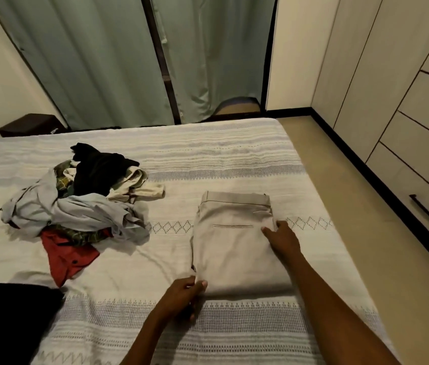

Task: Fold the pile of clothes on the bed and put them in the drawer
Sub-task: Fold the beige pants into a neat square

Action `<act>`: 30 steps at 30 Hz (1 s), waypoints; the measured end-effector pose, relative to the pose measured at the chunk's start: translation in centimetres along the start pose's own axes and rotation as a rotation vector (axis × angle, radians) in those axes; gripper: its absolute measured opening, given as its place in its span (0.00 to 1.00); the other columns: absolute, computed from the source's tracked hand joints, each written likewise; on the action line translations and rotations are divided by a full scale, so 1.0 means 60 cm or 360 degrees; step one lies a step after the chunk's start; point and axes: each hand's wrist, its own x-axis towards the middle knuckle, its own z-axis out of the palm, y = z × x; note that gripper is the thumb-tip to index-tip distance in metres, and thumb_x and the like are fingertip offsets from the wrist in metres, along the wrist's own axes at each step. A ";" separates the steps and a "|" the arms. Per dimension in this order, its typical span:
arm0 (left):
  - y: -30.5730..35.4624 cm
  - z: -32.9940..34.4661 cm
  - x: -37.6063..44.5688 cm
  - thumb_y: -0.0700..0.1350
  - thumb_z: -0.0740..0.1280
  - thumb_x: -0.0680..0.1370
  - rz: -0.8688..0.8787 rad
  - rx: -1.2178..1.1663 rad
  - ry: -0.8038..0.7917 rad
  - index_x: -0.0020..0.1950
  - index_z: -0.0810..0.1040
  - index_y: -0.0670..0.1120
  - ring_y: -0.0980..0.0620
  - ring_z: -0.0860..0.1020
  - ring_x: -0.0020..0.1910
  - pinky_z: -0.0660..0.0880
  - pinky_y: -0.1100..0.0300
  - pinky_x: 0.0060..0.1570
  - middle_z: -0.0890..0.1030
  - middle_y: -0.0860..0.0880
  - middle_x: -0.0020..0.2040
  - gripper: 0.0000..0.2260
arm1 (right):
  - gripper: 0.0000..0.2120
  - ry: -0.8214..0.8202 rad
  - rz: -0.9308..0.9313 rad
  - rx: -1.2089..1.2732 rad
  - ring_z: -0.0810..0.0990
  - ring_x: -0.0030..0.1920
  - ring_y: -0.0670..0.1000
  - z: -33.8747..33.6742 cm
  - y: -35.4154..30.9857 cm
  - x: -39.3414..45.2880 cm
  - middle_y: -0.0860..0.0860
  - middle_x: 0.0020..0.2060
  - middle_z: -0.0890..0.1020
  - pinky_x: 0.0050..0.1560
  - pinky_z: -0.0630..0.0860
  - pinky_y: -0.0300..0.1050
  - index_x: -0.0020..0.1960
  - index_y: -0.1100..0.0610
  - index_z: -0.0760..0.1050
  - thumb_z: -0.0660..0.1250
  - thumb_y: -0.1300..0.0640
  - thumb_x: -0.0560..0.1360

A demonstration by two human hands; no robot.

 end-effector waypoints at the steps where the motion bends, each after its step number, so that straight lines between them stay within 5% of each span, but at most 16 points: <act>1: -0.003 0.002 -0.001 0.54 0.68 0.80 0.0016 0.0038 0.0051 0.36 0.77 0.47 0.49 0.80 0.33 0.76 0.51 0.38 0.79 0.48 0.31 0.16 | 0.32 -0.0005 -0.0007 0.0028 0.75 0.66 0.61 0.001 0.008 -0.015 0.58 0.68 0.76 0.61 0.71 0.51 0.73 0.60 0.67 0.68 0.41 0.77; 9: -0.003 0.065 -0.023 0.68 0.68 0.73 -0.0071 -0.0255 0.0622 0.50 0.79 0.47 0.47 0.84 0.39 0.81 0.51 0.39 0.85 0.47 0.40 0.24 | 0.33 -0.0177 0.0119 -0.0021 0.74 0.68 0.62 -0.012 0.058 -0.129 0.59 0.69 0.74 0.64 0.70 0.50 0.75 0.57 0.64 0.63 0.38 0.79; 12: 0.019 0.074 -0.024 0.65 0.68 0.75 -0.0248 -0.0230 0.0565 0.48 0.82 0.42 0.43 0.83 0.40 0.80 0.53 0.42 0.85 0.42 0.42 0.25 | 0.29 -0.0241 0.0064 -0.0095 0.71 0.70 0.61 -0.018 0.077 -0.174 0.59 0.73 0.71 0.66 0.68 0.50 0.77 0.58 0.61 0.64 0.47 0.81; 16: 0.021 0.082 -0.047 0.54 0.70 0.77 -0.0331 -0.0206 0.0549 0.61 0.79 0.39 0.38 0.82 0.51 0.79 0.51 0.47 0.83 0.37 0.54 0.21 | 0.30 -0.0241 0.0002 -0.0054 0.69 0.72 0.62 -0.026 0.101 -0.243 0.59 0.75 0.68 0.68 0.67 0.50 0.79 0.58 0.56 0.62 0.51 0.83; 19: 0.019 0.093 -0.094 0.52 0.69 0.77 -0.0320 0.0042 0.0432 0.54 0.77 0.42 0.39 0.82 0.46 0.73 0.57 0.39 0.82 0.39 0.46 0.14 | 0.32 -0.0247 -0.0020 -0.0088 0.68 0.73 0.63 -0.034 0.135 -0.300 0.59 0.77 0.65 0.69 0.66 0.52 0.81 0.56 0.50 0.61 0.51 0.83; 23: -0.002 0.106 -0.182 0.50 0.72 0.76 -0.0353 0.0189 0.0258 0.38 0.74 0.43 0.50 0.74 0.23 0.68 0.64 0.25 0.75 0.47 0.27 0.14 | 0.32 -0.0178 -0.0037 -0.0260 0.74 0.68 0.63 -0.047 0.179 -0.392 0.60 0.73 0.70 0.64 0.71 0.53 0.82 0.51 0.48 0.59 0.47 0.84; 27: -0.040 0.133 -0.273 0.52 0.72 0.76 -0.0288 0.0422 0.0066 0.37 0.72 0.48 0.54 0.74 0.32 0.67 0.63 0.30 0.76 0.51 0.33 0.14 | 0.29 -0.0025 -0.0013 -0.0415 0.80 0.57 0.60 -0.049 0.241 -0.501 0.59 0.62 0.80 0.56 0.77 0.51 0.80 0.46 0.52 0.57 0.44 0.82; 30: -0.055 0.135 -0.295 0.63 0.71 0.73 -0.0348 0.0561 -0.0007 0.40 0.76 0.46 0.48 0.80 0.41 0.72 0.61 0.38 0.82 0.46 0.41 0.21 | 0.30 0.0086 -0.0033 -0.0528 0.80 0.55 0.59 -0.052 0.262 -0.539 0.56 0.60 0.81 0.57 0.78 0.53 0.77 0.45 0.58 0.59 0.42 0.77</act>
